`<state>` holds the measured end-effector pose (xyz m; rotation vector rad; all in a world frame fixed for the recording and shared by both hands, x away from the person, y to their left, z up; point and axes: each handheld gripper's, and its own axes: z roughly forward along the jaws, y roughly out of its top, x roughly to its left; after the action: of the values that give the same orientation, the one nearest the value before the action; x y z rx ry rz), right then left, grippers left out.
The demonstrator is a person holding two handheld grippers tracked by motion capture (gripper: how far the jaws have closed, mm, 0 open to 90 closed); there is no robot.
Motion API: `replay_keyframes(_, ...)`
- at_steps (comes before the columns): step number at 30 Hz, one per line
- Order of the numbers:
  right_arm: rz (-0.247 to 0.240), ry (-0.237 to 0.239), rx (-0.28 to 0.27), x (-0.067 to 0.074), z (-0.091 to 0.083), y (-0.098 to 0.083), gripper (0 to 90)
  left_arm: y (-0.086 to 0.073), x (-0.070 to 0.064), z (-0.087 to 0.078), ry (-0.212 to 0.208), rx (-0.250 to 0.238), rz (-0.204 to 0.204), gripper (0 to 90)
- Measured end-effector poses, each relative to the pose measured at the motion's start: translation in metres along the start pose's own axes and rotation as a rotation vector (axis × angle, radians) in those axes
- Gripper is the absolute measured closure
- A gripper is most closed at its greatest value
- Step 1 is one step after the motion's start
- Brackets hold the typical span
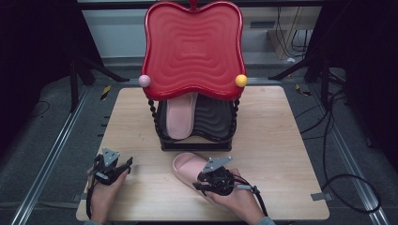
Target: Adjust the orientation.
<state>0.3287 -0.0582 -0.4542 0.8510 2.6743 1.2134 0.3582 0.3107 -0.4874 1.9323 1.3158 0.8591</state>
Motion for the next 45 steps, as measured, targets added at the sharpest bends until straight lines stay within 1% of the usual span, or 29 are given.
replay_keyframes(1,0.002,0.002,0.0,-0.001,0.002,0.001,66.7,0.0,0.0,0.0,0.0,0.0,-0.001,39.8)
replay_keyframes(4,0.027,0.016,0.007,-0.002,0.007,0.005,68.9,0.0,-0.001,0.0,-0.001,0.001,0.0,39.8)
replay_keyframes(8,0.05,0.027,0.013,-0.005,0.011,0.007,74.7,0.0,-0.001,0.001,-0.001,0.001,0.0,39.8)
replay_keyframes(10,0.057,0.017,0.018,-0.006,0.011,0.007,78.6,0.0,-0.001,0.001,-0.002,0.002,0.001,39.8)
replay_keyframes(11,0.062,0.022,0.017,-0.006,0.01,0.007,79.7,0.0,-0.001,0.001,-0.002,0.002,0.0,39.8)
replay_keyframes(14,0.063,0.018,0.018,-0.004,0.007,0.007,80.7,0.0,0.0,0.0,-0.002,0.001,-0.001,39.8)
replay_keyframes(18,0.049,0.025,-0.006,-0.001,-0.004,0.004,81.2,0.0,0.0,0.0,-0.002,0.001,-0.002,39.8)
replay_keyframes(22,0.054,0.02,-0.049,0.003,-0.021,0.001,81.5,0.0,-0.001,0.0,-0.002,0.002,0.001,39.8)
replay_keyframes(27,0.075,0.005,-0.113,0.004,-0.047,0.001,81.5,0.0,-0.001,0.0,-0.002,0.001,0.001,39.9)
replay_keyframes(30,0.092,0.003,-0.145,0.002,-0.059,0.002,81.3,0.0,-0.001,0.0,-0.002,0.003,0.003,39.9)
replay_keyframes(35,0.118,-0.015,-0.169,-0.003,-0.068,0.008,81.3,0.0,-0.001,0.0,-0.002,0.003,0.003,39.9)
replay_keyframes(41,0.121,-0.033,-0.191,-0.006,-0.073,0.015,81.3,0.0,0.0,0.0,-0.003,0.003,0.002,39.9)
replay_keyframes(45,0.133,-0.053,-0.218,-0.007,-0.081,0.017,81.3,0.0,-0.001,0.0,-0.003,0.001,0.001,39.9)
